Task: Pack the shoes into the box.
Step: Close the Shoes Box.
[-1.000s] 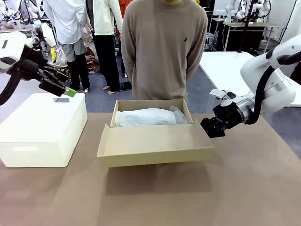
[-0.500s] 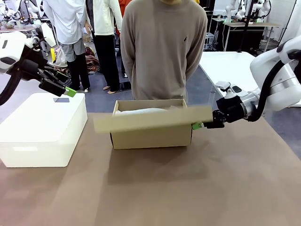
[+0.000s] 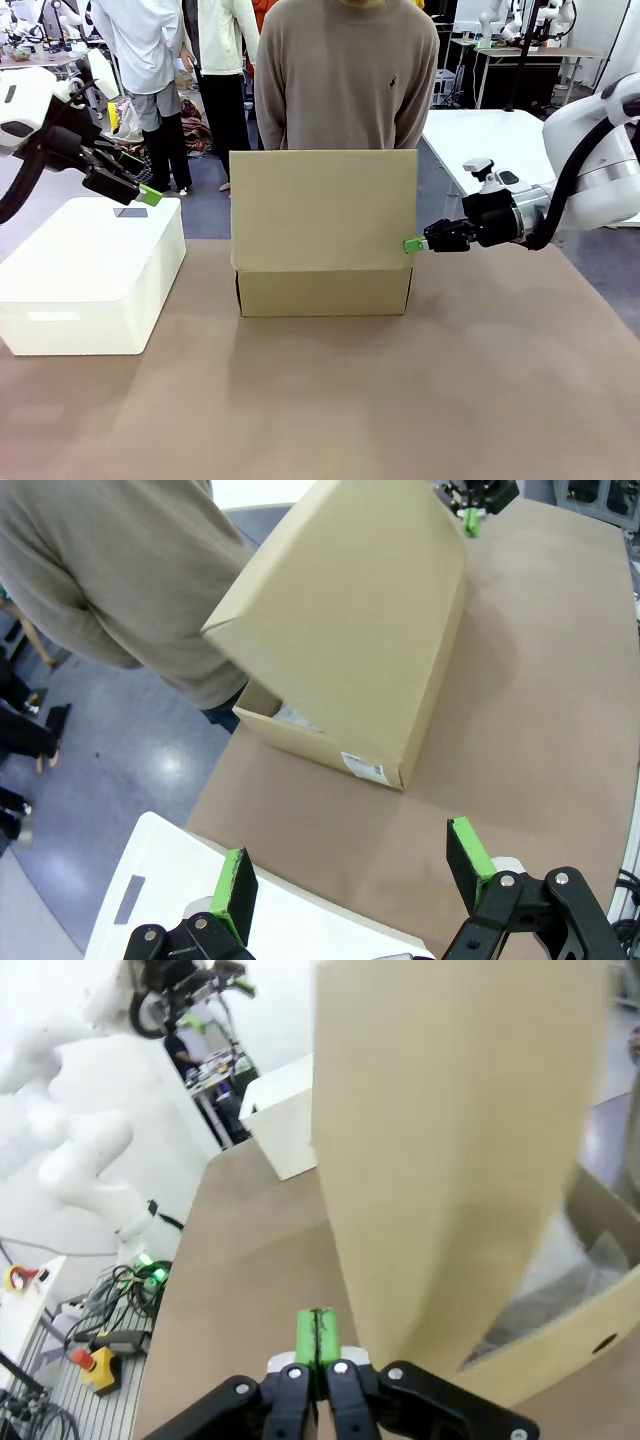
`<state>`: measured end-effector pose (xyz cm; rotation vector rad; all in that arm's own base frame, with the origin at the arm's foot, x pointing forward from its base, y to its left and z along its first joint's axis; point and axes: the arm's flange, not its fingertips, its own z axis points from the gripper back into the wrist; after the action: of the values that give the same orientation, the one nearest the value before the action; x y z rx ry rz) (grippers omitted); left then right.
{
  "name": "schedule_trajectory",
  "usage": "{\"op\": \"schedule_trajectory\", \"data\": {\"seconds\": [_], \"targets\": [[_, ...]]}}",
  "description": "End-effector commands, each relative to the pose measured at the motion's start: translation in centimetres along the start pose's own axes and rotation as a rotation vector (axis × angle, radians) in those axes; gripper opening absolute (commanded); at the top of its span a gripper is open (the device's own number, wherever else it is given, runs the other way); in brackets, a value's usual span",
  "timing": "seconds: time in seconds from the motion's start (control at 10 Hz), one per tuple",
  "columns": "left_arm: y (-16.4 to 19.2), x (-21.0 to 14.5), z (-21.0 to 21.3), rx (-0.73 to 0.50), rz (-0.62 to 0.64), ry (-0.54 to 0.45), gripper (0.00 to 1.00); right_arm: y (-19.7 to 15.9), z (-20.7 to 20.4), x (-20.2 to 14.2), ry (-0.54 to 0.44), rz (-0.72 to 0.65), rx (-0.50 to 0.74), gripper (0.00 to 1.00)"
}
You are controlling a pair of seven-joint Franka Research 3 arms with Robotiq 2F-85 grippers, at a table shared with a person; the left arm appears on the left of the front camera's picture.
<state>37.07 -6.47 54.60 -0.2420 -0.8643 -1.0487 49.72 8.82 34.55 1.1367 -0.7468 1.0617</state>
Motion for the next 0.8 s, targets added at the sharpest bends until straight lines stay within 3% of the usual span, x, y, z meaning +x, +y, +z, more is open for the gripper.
{"op": "schedule_trajectory", "data": {"seconds": [0.0,0.1,0.4,0.7], "targets": [[0.1,-0.2,0.0,-0.011,-0.011,-0.011,1.00,-0.1,-0.8,0.9,-0.002,-0.038,-0.110,0.00],[0.1,-0.2,0.0,-0.011,-0.011,-0.011,1.00,-0.1,-1.0,1.6,0.034,-0.024,-0.173,0.00],[0.1,-0.2,0.0,-0.011,-0.011,-0.011,1.00,1.1,-1.2,3.7,0.069,-0.002,-0.152,0.00],[0.1,-0.2,0.0,-0.011,-0.011,-0.011,1.00,-0.3,-0.3,2.2,0.042,-0.007,-0.142,0.00]]}}
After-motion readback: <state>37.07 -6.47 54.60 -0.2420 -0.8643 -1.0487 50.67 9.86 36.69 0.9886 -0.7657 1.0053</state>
